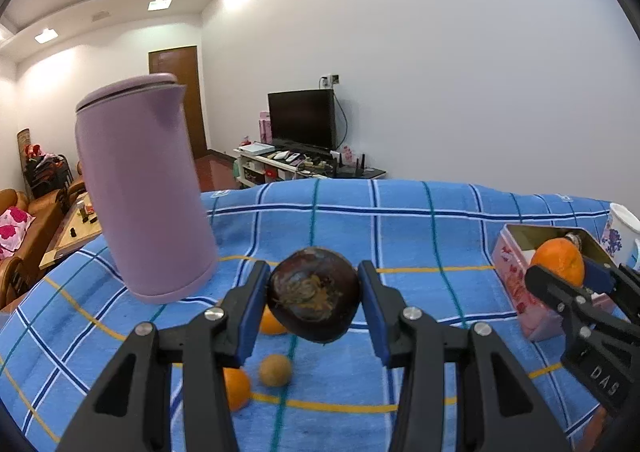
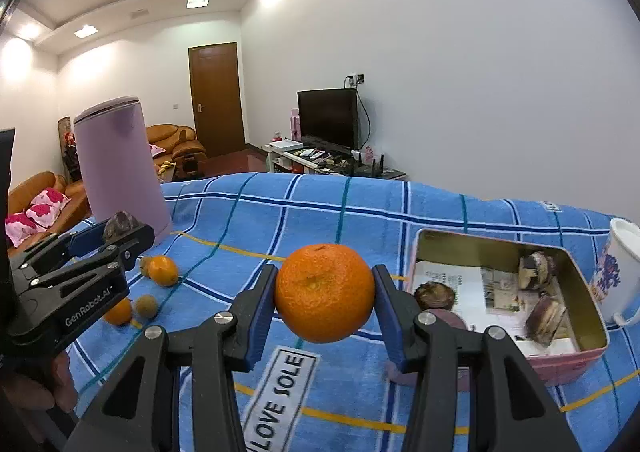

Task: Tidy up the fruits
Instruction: 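Carry the orange with the right gripper to the pink tin while the left gripper carries the mangosteen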

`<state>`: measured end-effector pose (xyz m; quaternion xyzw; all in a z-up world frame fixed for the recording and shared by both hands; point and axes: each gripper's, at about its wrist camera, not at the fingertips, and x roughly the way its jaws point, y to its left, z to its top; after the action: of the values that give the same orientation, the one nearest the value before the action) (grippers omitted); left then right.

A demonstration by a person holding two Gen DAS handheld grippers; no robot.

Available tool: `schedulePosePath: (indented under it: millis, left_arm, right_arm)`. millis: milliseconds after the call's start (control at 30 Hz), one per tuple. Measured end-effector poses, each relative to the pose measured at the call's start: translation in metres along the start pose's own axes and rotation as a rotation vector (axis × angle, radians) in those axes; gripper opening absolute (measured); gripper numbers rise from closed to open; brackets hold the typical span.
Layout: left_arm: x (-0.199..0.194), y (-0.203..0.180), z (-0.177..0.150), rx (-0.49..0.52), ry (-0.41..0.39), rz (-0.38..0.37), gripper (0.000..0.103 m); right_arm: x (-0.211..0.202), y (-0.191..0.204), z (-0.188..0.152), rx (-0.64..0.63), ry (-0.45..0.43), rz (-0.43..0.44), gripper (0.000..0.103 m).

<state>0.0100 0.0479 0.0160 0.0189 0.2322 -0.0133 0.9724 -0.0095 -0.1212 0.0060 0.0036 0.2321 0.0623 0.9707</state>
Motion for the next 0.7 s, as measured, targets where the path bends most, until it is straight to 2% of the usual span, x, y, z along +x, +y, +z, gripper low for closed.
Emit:
schedulePosePath:
  millis: [700]
  left_arm:
    - [0.004,-0.069,0.017,0.054,-0.018,-0.076,0.047]
  right_arm:
    - [-0.01,-0.051,0.003,-0.028,-0.037,-0.12,0.049]
